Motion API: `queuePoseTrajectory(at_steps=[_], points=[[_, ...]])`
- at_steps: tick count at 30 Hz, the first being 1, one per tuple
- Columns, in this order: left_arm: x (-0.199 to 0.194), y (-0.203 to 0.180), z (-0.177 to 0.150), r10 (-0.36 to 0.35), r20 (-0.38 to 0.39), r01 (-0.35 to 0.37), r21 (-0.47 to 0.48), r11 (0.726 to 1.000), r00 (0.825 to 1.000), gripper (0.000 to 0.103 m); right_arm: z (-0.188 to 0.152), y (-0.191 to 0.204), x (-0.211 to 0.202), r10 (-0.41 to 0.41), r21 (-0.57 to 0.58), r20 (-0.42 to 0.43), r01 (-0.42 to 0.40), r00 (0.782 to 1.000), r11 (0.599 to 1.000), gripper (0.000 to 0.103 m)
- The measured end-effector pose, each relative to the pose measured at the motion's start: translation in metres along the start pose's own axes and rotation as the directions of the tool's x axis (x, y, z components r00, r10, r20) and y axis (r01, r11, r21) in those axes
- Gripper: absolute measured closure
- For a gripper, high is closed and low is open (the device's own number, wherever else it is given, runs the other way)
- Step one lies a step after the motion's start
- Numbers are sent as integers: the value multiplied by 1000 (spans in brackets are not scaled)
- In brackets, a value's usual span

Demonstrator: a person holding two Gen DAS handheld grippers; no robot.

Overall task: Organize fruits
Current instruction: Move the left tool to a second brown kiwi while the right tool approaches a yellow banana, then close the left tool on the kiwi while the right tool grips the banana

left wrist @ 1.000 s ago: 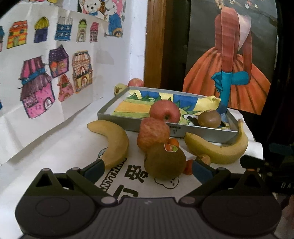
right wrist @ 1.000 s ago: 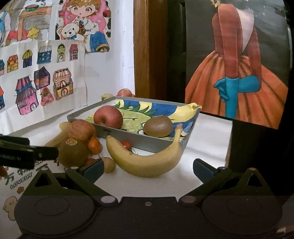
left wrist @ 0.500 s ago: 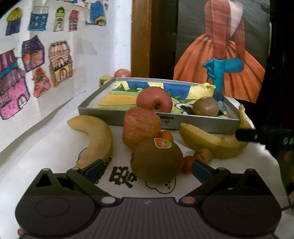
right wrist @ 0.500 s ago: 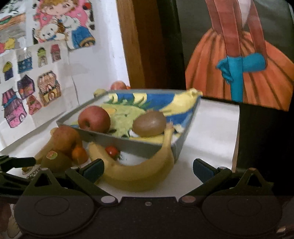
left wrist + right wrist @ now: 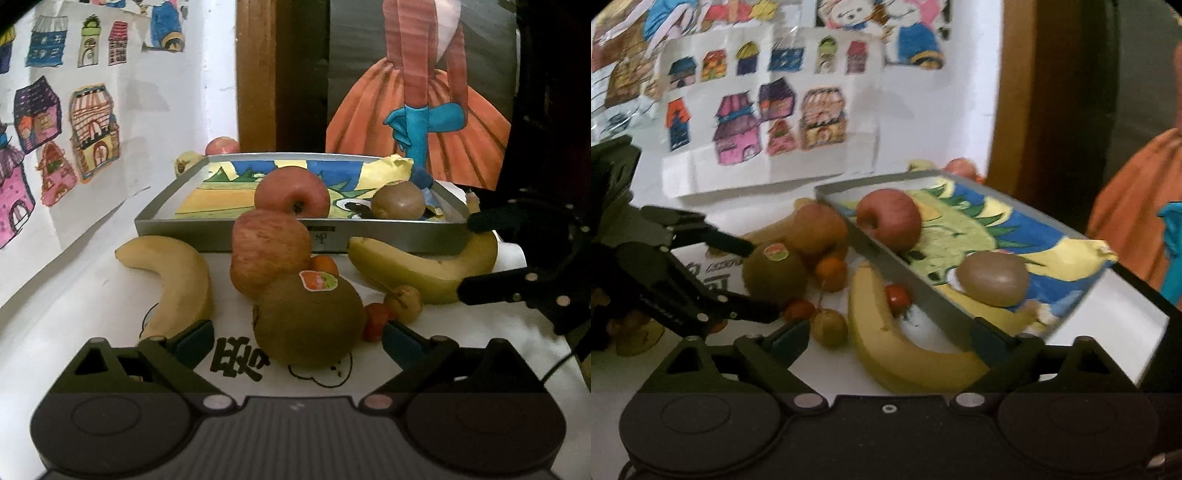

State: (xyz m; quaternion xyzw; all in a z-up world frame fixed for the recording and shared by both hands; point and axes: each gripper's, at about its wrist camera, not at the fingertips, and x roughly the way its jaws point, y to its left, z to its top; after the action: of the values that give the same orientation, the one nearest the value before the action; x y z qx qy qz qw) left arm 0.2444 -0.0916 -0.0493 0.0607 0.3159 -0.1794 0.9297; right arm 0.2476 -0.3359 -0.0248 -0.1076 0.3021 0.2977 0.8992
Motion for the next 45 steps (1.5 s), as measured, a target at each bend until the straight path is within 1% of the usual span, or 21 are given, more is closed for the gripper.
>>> queuePoseTrajectory(at_steps=[4, 7, 14, 18, 19, 20, 21, 25, 26, 29, 32, 34, 36, 38, 39, 41, 45], points=[[3, 0, 0, -5, -10, 5, 0, 1000, 1000, 13, 1, 3, 12, 16, -66, -46, -19, 999, 998, 20], [4, 1, -1, -17, -13, 17, 1, 1000, 1000, 15, 0, 4, 16, 7, -105, -60, -14, 998, 994, 22], [10, 0, 1, -25, -21, 26, 5, 1000, 999, 21, -3, 5, 20, -5, -133, -68, -4, 998, 991, 23], [12, 1, 2, -35, -28, 35, -4, 999, 999, 28, -4, 6, 19, -18, -144, -78, 7, 997, 990, 25], [12, 0, 2, -38, -26, 38, -3, 999, 999, 31, -5, 7, 19, -25, -151, -80, 13, 996, 988, 28], [12, 0, 2, -43, -24, 43, -2, 999, 999, 33, -5, 8, 18, -35, -161, -83, 21, 996, 987, 30], [12, 0, 2, -40, -24, 40, -2, 999, 999, 33, -5, 9, 18, -45, -168, -87, 29, 995, 985, 31], [12, 1, 2, -43, -24, 43, -18, 999, 999, 33, -6, 10, 16, -84, -181, -97, 65, 992, 981, 44], [12, 2, 2, -45, -23, 44, -20, 999, 999, 33, -6, 11, 16, -89, -183, -102, 69, 991, 981, 48], [11, 2, 1, -46, -23, 45, -23, 999, 999, 33, -7, 14, 13, -87, -192, -107, 65, 990, 979, 54], [9, 2, 0, -52, -26, 51, -30, 998, 998, 33, -6, 20, 11, -87, -209, -117, 61, 989, 976, 56], [7, 2, 0, -60, -30, 59, -32, 998, 998, 33, -2, 22, 9, -59, -194, -128, 33, 990, 980, 56], [6, 2, 0, -64, -31, 64, -29, 998, 997, 33, 0, 24, 9, -38, -188, -140, 11, 989, 982, 53], [7, 4, 0, -69, -29, 68, -29, 997, 997, 33, -1, 26, 15, -43, -209, -153, 10, 987, 978, 44], [7, 3, 1, -68, -28, 68, -30, 997, 997, 32, -2, 27, 19, -48, -220, -157, 12, 986, 975, 42], [8, 4, 2, -67, -22, 66, -33, 997, 998, 31, 0, 23, 24, -20, -183, -160, -10, 987, 983, 42], [11, 5, 3, -64, -21, 63, -33, 997, 998, 29, 1, 19, 27, 4, -147, -159, -27, 987, 989, 43]])
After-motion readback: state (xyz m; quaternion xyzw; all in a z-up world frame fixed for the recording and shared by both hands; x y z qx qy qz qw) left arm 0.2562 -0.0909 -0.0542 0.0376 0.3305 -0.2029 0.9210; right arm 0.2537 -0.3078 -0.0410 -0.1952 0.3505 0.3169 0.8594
